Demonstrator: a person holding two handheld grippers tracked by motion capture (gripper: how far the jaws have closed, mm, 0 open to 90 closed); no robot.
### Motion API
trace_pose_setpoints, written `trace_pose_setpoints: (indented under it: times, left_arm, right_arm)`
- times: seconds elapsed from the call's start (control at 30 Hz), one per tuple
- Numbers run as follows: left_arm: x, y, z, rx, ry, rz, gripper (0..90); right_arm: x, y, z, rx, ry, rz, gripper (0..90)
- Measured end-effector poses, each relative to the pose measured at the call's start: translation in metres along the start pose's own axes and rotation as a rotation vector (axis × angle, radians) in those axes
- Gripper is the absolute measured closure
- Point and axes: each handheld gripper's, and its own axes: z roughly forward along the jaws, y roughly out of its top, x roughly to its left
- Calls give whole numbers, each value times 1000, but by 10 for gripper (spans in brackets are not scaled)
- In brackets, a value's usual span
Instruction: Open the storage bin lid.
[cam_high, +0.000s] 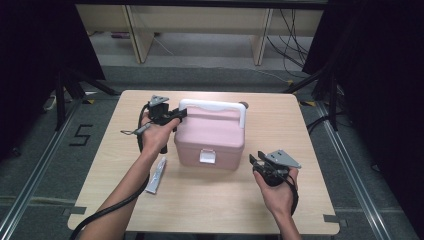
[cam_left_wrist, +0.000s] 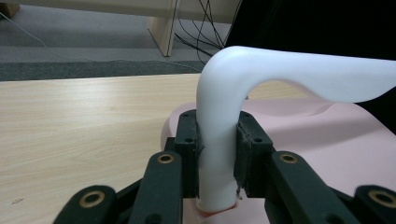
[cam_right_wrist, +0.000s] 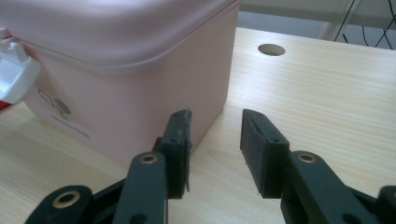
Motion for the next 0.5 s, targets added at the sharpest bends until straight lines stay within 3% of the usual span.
trace_pose_setpoints:
  times: [0.07, 0.2, 0.33, 0.37, 0.43, 0.5]
  left_arm:
    - [-1, 1, 0, 4, 6, -2, 731]
    - [-1, 3, 0, 8, 6, -4, 732]
    - [-1, 4, 0, 9, 7, -14, 732]
    - [-1, 4, 0, 11, 7, -12, 733]
    - [-1, 6, 0, 16, 6, -17, 733]
    - [-1, 7, 0, 15, 1, -22, 733]
  right_arm:
    - [-1, 0, 0, -20, -12, -24, 638]
    - [0, 1, -1, -15, -1, 6, 638]
    - [0, 4, -3, -11, 6, -7, 638]
    - [1, 4, -4, -7, -9, 10, 638]
    - [0, 6, -4, -24, -5, -14, 638]
    - [1, 6, -6, -11, -9, 8, 638]
